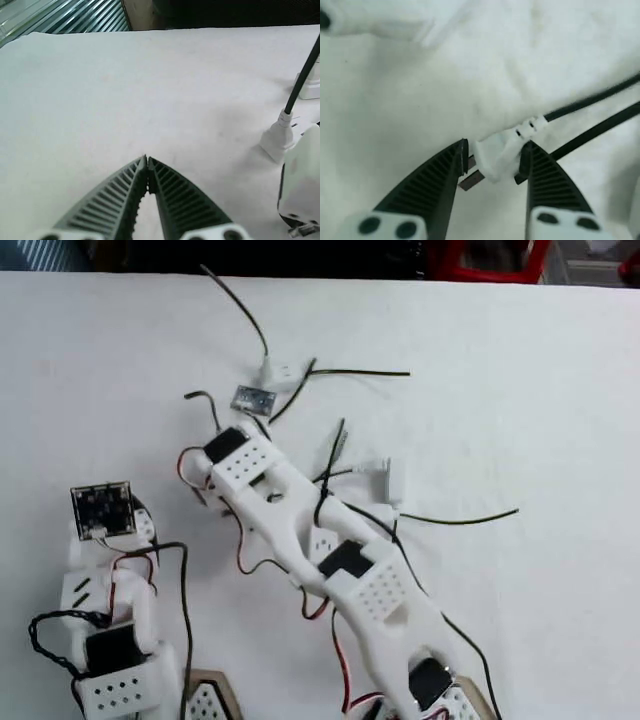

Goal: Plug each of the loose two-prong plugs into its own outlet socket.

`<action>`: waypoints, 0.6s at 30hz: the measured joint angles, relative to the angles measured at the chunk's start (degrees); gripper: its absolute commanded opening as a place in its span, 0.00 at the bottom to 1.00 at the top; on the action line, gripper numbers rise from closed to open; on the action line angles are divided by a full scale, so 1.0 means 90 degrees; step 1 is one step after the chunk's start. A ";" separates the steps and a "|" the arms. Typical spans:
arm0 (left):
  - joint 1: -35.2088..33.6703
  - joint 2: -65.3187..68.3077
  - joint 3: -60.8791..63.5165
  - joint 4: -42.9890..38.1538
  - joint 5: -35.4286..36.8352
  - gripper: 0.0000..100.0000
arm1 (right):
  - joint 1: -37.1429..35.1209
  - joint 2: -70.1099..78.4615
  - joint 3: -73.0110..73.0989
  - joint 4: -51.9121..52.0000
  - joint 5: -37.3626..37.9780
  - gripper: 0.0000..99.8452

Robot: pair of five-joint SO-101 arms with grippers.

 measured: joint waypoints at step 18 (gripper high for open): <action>0.0000 0.0000 0.0000 0.0000 0.0000 0.02 | 0.0303 -0.0371 -0.0606 0.1455 0.1055 0.02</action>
